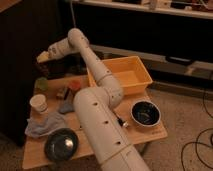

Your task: Place grapes in plastic cup

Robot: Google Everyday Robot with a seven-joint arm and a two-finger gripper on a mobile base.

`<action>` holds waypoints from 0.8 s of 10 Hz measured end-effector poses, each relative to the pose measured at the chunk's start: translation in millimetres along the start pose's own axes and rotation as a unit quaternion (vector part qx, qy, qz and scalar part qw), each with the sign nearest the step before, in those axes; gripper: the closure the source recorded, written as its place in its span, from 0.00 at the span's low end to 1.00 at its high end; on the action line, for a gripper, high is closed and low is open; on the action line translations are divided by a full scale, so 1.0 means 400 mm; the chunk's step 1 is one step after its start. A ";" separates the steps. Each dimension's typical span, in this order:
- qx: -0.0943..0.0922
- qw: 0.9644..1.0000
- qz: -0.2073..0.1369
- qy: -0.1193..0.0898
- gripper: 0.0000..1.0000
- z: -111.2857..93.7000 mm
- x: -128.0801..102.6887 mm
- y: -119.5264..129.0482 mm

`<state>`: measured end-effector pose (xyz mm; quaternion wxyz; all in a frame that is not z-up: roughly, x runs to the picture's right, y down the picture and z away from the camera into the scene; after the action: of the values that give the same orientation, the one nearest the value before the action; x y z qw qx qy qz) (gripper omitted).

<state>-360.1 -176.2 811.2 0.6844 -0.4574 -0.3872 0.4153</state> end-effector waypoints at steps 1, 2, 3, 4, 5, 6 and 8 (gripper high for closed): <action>0.000 1.000 0.000 0.000 1.00 0.001 0.000 0.000; -0.001 1.000 -0.001 0.001 1.00 0.004 -0.001 0.003; -0.001 1.000 -0.001 0.001 1.00 0.005 0.000 0.003; 0.000 1.000 -0.001 0.001 1.00 0.004 0.000 0.002; -0.001 1.000 -0.001 0.001 1.00 0.005 -0.001 0.003; -0.001 1.000 -0.002 0.001 1.00 0.006 0.000 0.003; 0.010 0.999 -0.051 0.001 1.00 0.051 0.008 -0.002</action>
<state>-377.4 -167.2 818.3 0.7096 -0.4306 -0.4051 0.3834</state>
